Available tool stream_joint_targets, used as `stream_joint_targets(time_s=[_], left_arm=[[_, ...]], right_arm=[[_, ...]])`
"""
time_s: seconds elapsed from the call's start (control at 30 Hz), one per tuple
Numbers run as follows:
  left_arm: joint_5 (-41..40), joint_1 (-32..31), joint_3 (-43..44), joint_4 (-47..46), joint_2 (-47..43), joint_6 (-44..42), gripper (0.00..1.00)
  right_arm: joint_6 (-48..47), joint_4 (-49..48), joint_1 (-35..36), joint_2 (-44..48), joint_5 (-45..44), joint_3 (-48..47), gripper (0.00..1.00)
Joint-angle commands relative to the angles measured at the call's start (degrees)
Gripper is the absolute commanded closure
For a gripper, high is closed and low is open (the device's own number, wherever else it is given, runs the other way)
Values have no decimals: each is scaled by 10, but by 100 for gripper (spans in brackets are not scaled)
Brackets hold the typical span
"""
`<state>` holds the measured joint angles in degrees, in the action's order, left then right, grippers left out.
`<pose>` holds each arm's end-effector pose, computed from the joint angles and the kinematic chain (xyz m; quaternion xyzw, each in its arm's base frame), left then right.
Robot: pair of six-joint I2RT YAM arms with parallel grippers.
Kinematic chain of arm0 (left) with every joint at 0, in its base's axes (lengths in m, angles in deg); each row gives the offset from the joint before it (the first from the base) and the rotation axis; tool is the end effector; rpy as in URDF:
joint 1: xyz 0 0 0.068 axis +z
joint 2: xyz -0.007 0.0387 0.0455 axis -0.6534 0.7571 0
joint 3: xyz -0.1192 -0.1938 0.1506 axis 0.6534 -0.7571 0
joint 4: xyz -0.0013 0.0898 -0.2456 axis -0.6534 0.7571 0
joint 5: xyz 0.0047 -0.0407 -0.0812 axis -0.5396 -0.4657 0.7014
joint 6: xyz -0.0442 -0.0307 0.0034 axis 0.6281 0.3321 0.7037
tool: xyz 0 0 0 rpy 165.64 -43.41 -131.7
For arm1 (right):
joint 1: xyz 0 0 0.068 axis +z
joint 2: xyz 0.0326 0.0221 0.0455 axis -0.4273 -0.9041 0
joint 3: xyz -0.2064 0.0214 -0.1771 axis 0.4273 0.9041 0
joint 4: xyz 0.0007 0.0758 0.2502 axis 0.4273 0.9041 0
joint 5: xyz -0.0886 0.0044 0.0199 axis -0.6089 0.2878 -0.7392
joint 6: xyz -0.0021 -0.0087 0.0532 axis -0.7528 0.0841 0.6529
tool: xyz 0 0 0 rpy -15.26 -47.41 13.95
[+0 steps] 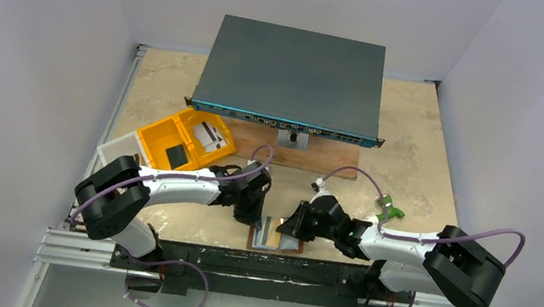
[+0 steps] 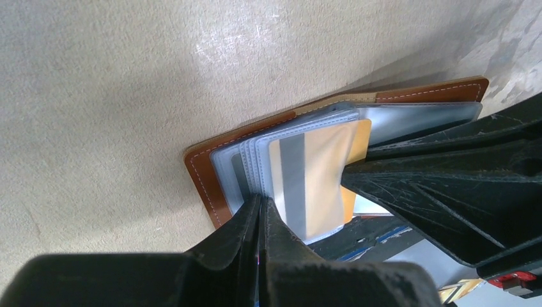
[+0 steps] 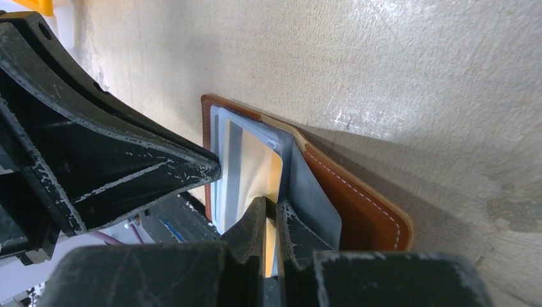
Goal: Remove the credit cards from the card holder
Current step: Move the credit card to the storage box.
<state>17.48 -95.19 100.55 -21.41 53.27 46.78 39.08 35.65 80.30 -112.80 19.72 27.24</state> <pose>0.1560 -0.2268 0.1535 0.0331 0.9748 -0.2098 0.0676 0.1141 0.1689 0.1238 0.0595 0.8961 0.4011 0.1804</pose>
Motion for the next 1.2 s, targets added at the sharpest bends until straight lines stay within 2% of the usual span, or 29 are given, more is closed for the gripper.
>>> stream_joint_targets(time_s=[0.0,0.37,0.57,0.67,0.8,0.9,0.97,1.03,1.17], left_arm=[[-99,7,-44,34,23,9,100],[-100,12,-54,30,23,13,100],[-93,12,-52,24,24,12,100],[-90,12,-50,22,26,12,100],[-89,12,-47,23,26,10,100],[-92,12,-44,28,26,9,100],[-96,12,-44,33,25,9,100],[-99,12,-44,35,22,10,100],[-103,12,-46,38,19,10,100]], right_arm=[[-19,46,-1,31,-26,-5,100],[-21,76,-10,66,-35,14,100],[-10,27,-10,56,-17,30,73],[-8,-3,-10,34,-6,31,71],[7,-41,-10,13,2,41,73],[10,-38,-11,9,-1,39,85],[8,-6,-12,26,-16,36,97],[2,38,-13,56,-37,32,100],[-19,135,-15,124,-74,20,100]])
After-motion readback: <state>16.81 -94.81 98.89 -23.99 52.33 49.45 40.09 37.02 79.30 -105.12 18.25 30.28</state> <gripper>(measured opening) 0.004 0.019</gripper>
